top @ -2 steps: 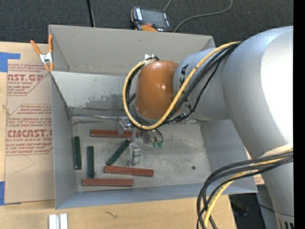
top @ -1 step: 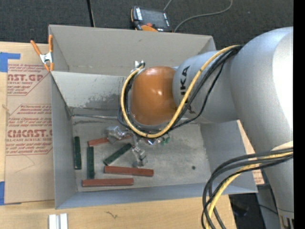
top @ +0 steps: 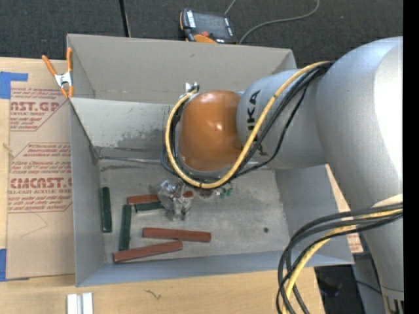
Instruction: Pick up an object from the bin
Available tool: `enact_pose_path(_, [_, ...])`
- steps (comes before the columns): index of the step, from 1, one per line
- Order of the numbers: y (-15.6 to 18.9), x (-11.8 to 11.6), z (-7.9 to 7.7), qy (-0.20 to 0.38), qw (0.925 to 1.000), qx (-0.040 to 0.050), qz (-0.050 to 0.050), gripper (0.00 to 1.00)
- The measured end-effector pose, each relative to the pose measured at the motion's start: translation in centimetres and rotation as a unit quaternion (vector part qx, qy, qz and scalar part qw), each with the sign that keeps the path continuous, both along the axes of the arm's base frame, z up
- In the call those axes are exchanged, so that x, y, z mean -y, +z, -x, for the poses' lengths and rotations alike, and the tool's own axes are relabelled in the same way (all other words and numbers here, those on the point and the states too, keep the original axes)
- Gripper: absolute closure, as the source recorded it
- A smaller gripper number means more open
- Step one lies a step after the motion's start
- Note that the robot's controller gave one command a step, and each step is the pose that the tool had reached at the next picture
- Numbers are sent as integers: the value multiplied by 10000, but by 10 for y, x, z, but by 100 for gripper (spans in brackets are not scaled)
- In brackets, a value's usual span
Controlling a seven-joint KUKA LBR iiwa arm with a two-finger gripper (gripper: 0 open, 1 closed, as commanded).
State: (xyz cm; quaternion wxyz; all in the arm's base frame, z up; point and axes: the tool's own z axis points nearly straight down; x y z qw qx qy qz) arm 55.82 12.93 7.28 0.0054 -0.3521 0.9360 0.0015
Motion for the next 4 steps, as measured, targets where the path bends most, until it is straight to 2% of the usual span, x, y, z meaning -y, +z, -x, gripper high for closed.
enact_pose_path(1, [-2, 2, 2, -4, 10000, -31, 19, 0])
enact_pose_path(2, [8, -43, -24, 4, 10000, -16, 8, 0])
enact_pose_path(3, [7, -40, -23, -12, 10000, -37, 18, 100])
enact_pose_path(4, [177, -59, -22, 102, 9999, 15, 10, 100])
